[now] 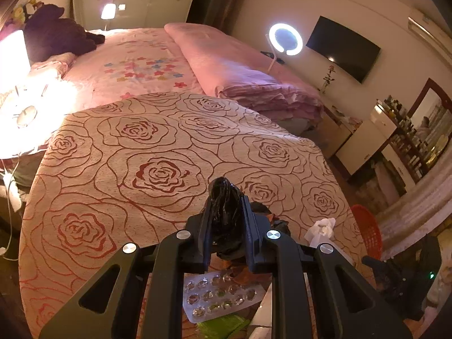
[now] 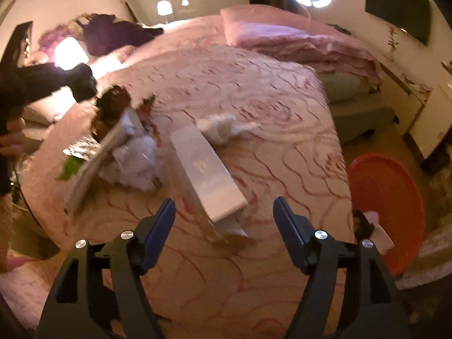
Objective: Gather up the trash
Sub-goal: 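Grasp the silver MAOGEPING box with the right tool, then carry the black item and silver box over the red wastebasket and release both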
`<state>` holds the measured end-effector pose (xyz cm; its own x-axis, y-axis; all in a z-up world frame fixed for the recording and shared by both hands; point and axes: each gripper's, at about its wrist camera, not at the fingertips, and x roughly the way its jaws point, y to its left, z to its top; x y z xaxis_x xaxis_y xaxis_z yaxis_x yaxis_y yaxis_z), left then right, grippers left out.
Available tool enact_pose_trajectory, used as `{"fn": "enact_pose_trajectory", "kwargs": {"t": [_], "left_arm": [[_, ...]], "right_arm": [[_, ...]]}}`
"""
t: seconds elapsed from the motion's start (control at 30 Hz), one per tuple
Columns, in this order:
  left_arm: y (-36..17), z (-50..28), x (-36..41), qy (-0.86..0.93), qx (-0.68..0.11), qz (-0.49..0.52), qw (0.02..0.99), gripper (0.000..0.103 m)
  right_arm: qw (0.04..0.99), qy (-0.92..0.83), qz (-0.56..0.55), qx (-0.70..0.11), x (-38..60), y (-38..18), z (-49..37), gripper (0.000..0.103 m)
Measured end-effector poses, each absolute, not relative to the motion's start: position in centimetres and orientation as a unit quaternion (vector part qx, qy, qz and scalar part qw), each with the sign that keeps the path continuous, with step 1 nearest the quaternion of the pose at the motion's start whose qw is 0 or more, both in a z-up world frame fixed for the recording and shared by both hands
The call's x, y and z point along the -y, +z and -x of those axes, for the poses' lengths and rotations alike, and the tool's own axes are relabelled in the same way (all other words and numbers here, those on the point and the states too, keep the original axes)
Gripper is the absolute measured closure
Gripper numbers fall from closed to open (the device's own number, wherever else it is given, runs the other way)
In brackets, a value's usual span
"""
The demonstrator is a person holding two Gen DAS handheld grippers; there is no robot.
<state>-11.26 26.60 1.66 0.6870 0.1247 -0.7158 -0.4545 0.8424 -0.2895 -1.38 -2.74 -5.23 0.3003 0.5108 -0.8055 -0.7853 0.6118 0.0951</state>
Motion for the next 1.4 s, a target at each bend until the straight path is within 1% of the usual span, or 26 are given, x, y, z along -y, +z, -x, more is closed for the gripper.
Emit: {"fn": "enact_pose_trajectory", "kwargs": {"t": [0.3,0.33,0.4,0.43,0.53,0.6,0.8,1.1,1.4], "left_arm": [[1.9,11.3,-26.3,0.159,-0.358,0.230,0.891,0.086],[1.9,11.3,-26.3,0.159,-0.357,0.230,0.891,0.086],[2.0,11.3,-26.3,0.158,-0.357,0.229,0.892,0.086],[2.0,11.2,-26.2,0.157,-0.356,0.228,0.893,0.086],[2.1,11.1,-26.0,0.154,-0.356,0.226,0.893,0.086],[2.1,10.9,-25.6,0.151,-0.357,0.223,0.894,0.086],[2.7,10.6,-24.4,0.138,-0.355,0.211,0.900,0.086],[3.7,10.0,-22.4,0.118,-0.350,0.194,0.909,0.086],[4.0,8.2,-19.5,0.090,-0.353,0.177,0.914,0.086]], "right_arm": [[0.768,0.438,0.206,-0.419,-1.3,-6.8,1.0,0.034],[0.766,0.437,0.211,-0.420,-1.6,-7.1,1.0,0.036],[0.762,0.437,0.218,-0.426,-1.9,-7.4,1.0,0.054],[0.757,0.438,0.220,-0.432,-1.9,-7.7,1.1,0.058],[0.758,0.438,0.215,-0.433,-1.5,-7.8,1.3,0.062],[0.760,0.435,0.209,-0.436,-1.2,-7.8,1.5,0.067],[0.770,0.424,0.179,-0.443,0.0,-7.5,1.6,0.069],[0.789,0.429,0.153,-0.413,1.5,-4.4,2.6,0.069],[0.824,0.383,0.118,-0.401,3.9,-2.8,0.6,0.069]]}}
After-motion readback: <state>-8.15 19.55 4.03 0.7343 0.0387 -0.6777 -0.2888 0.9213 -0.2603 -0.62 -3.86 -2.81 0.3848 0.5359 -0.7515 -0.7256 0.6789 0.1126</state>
